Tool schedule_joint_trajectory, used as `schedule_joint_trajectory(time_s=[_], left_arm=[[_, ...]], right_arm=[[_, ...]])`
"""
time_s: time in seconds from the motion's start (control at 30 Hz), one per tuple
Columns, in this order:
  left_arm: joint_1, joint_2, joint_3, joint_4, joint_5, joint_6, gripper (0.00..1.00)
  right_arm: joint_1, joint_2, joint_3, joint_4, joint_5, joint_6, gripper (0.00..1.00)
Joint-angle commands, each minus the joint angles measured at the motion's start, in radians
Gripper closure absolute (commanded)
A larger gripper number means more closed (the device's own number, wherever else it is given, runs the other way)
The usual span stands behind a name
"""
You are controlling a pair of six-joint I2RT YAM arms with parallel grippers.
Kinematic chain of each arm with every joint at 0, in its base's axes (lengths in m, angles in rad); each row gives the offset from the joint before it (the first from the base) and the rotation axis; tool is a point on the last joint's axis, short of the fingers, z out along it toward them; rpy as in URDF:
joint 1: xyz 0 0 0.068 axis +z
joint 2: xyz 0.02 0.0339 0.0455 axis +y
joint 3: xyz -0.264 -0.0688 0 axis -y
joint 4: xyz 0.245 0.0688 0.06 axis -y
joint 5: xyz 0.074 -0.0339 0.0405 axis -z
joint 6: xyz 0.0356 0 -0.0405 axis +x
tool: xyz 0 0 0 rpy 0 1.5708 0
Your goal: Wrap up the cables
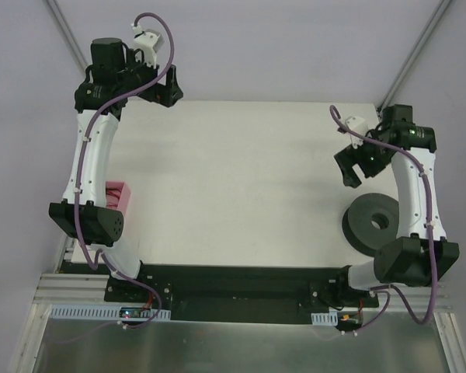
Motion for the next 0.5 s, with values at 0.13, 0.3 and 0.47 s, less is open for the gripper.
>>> schedule_joint_trajectory(time_s=[0.13,0.3,0.47], left_arm=[[-0.004,-0.017,0.023,0.069,0.224,0.058,0.01],[-0.006,-0.029,-0.055,0.146,0.235,0.014,0.01],[-0.006,-0.009,-0.06,0.184,0.24,-0.075,0.01]], right_arm=[[-0.27,-0.057,-0.207,-0.104,0.198,-0.206,0.03],[-0.357,-0.046,-0.298,-0.012,0.252,-0.167,0.14],[-0.374,-0.021,-0.38,0.109,0.332,-0.097,0.58]])
